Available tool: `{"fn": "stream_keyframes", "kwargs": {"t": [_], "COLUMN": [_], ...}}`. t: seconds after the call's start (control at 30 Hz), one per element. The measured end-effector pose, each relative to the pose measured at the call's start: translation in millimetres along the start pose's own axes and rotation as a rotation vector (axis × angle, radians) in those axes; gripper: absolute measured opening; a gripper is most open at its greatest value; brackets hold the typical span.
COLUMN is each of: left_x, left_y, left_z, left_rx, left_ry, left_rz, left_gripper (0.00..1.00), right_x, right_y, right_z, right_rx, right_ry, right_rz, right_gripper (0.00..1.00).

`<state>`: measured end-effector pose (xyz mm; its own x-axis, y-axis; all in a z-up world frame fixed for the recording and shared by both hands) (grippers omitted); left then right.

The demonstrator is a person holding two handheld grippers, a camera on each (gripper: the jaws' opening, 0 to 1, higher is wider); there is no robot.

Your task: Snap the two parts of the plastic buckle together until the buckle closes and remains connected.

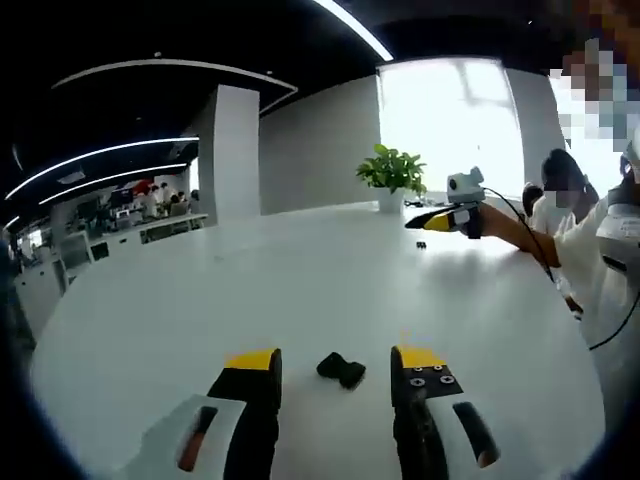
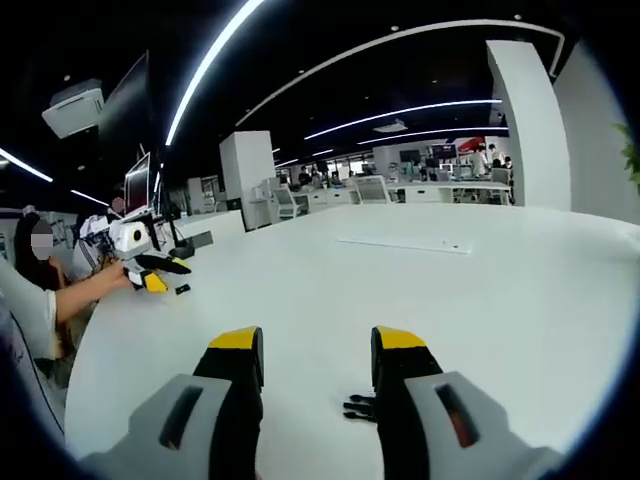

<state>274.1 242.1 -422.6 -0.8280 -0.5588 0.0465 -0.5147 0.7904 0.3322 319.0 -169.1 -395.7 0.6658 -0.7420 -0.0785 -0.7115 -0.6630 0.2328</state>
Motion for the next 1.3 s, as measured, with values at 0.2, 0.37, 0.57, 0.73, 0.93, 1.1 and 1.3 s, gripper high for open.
{"fn": "stream_keyframes", "kwargs": {"t": [0.2, 0.37, 0.57, 0.73, 0.93, 1.1, 1.3], "left_x": [-0.5, -3.5, -8.0, -6.5, -8.3, -9.7, -13.1], "left_y": [-1.9, -3.4, -6.6, -9.7, -11.5, -12.4, -15.1], "left_z": [1.0, 3.2, -0.3, -3.2, -0.1, 0.4, 1.0], "left_rx": [-0.018, -0.056, -0.052, -0.078, -0.131, -0.161, -0.162], "left_ry": [-0.02, -0.043, -0.029, -0.047, -0.068, -0.07, -0.061], "left_rz": [0.071, 0.101, 0.172, 0.224, 0.246, 0.276, 0.266], "left_gripper": [0.44, 0.43, 0.43, 0.43, 0.42, 0.37, 0.28], "right_x": [-15.2, -31.3, -41.4, -41.4, -39.9, -37.7, -35.5], "right_y": [-2.7, -6.9, -8.9, -8.6, -7.3, -7.2, -6.0], "right_z": [-5.8, -2.0, -3.2, -3.7, -4.1, -3.9, -3.7], "right_rx": [-0.019, -0.052, -0.025, -0.02, -0.016, -0.019, -0.021], "right_ry": [0.148, 0.263, 0.207, 0.209, 0.218, 0.223, 0.23], "right_rz": [-0.073, -0.121, -0.203, -0.21, -0.206, -0.198, -0.189], "right_gripper": [0.45, 0.5, 0.52, 0.53, 0.54, 0.54, 0.54]}}
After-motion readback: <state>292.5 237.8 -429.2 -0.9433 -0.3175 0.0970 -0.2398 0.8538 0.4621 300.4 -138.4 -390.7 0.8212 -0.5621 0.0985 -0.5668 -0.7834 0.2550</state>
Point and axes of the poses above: the point that each gripper's makers call its tool centre point, and the gripper's own axes: y roughly backward along the fingers, x roughly to its right, z roughly out of its underside, the point moved 7 cm from there along y, roughly backward along the fingers, and after that the axes turned 4 degrees about z, right-handed, at the moved point
